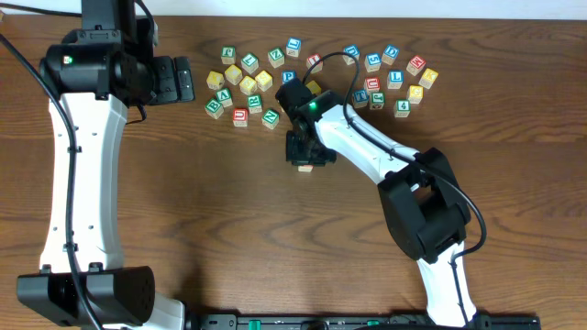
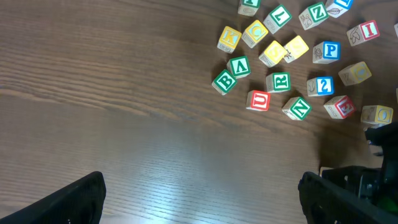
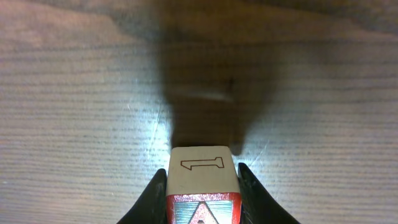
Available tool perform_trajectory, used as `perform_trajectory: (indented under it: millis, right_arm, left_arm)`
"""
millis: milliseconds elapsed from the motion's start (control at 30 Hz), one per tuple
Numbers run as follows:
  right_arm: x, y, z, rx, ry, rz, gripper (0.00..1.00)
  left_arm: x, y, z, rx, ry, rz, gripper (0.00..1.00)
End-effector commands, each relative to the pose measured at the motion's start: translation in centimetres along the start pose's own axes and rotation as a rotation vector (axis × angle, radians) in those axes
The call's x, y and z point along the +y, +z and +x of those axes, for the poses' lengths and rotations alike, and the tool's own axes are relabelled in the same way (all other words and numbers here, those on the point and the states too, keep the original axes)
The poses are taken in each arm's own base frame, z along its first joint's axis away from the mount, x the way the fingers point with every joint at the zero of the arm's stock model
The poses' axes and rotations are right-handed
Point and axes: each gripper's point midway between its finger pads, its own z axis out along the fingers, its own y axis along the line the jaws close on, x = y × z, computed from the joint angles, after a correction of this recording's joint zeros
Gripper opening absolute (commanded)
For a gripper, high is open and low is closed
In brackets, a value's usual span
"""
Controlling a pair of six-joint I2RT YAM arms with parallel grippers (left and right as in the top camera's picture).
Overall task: Spell out AI2
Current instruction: 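Lower the A block onto the table and open the right gripper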
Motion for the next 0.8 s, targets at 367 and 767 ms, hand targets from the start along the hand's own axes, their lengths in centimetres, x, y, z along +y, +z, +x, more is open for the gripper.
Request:
perform_trajectory:
  millis: [367,767]
  right_arm:
    - [-0.3,0.6,0.7,0.014,-0.012,0.030,0.36]
    - [0.2,-2.8,-0.6,-0.002,-0.064,0.020,0.45]
  left_arm:
    - [0.1,0.1,0.1,0.005,0.011,0.000,0.98]
    - [0.1,0.1,0.1,0.005,0.011,0.000,0.98]
